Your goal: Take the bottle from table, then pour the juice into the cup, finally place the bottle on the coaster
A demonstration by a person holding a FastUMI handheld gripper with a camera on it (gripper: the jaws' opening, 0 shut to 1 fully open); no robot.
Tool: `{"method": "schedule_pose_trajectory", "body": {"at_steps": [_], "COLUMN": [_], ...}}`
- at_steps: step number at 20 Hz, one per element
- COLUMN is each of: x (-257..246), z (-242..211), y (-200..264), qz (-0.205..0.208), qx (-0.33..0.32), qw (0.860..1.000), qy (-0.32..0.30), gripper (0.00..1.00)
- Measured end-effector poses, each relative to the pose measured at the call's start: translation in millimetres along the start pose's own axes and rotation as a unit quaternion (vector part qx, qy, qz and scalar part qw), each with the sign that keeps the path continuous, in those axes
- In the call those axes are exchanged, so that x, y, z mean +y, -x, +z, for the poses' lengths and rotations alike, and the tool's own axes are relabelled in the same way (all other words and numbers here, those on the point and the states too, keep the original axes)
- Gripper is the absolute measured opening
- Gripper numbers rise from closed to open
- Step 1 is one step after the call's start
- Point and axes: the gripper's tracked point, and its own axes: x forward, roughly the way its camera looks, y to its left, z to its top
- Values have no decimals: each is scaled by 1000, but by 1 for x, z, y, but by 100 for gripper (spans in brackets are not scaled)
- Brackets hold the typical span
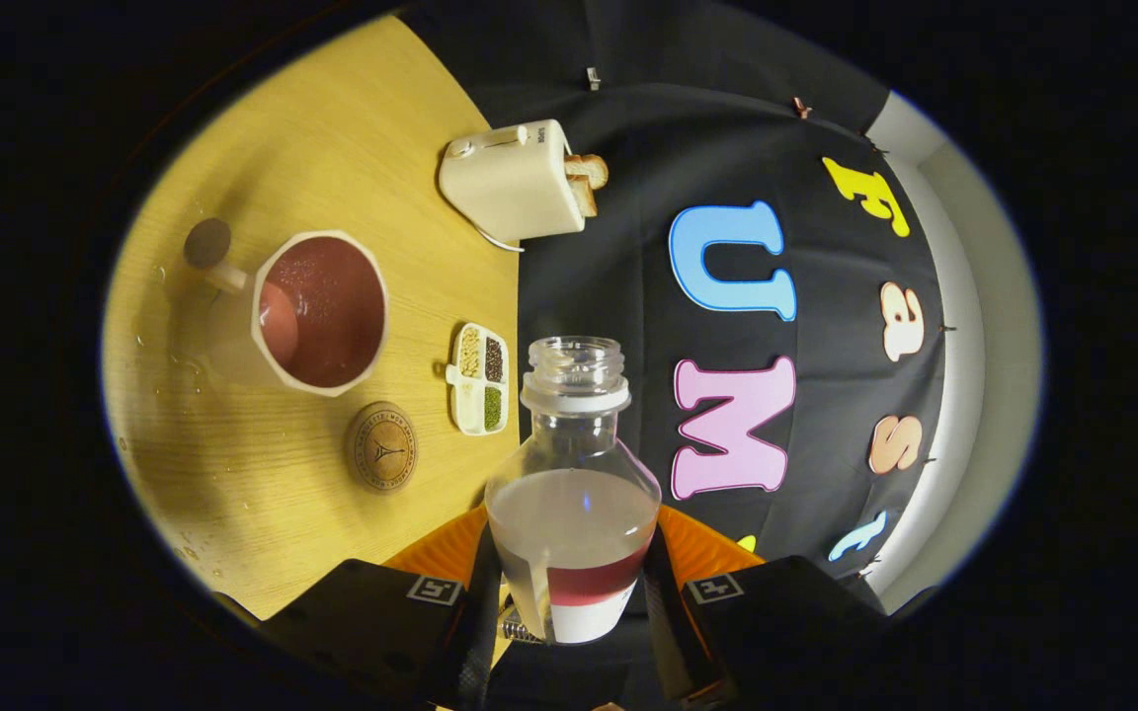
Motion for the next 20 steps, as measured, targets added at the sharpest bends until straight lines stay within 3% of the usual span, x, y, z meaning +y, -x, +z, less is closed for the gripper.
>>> {"method": "schedule_pose_trajectory", "body": {"at_steps": [20], "x": [9], "z": [13], "y": [-10], "qz": [13], "qx": [-56], "qw": [983], "qy": [172], "gripper": [67]}}
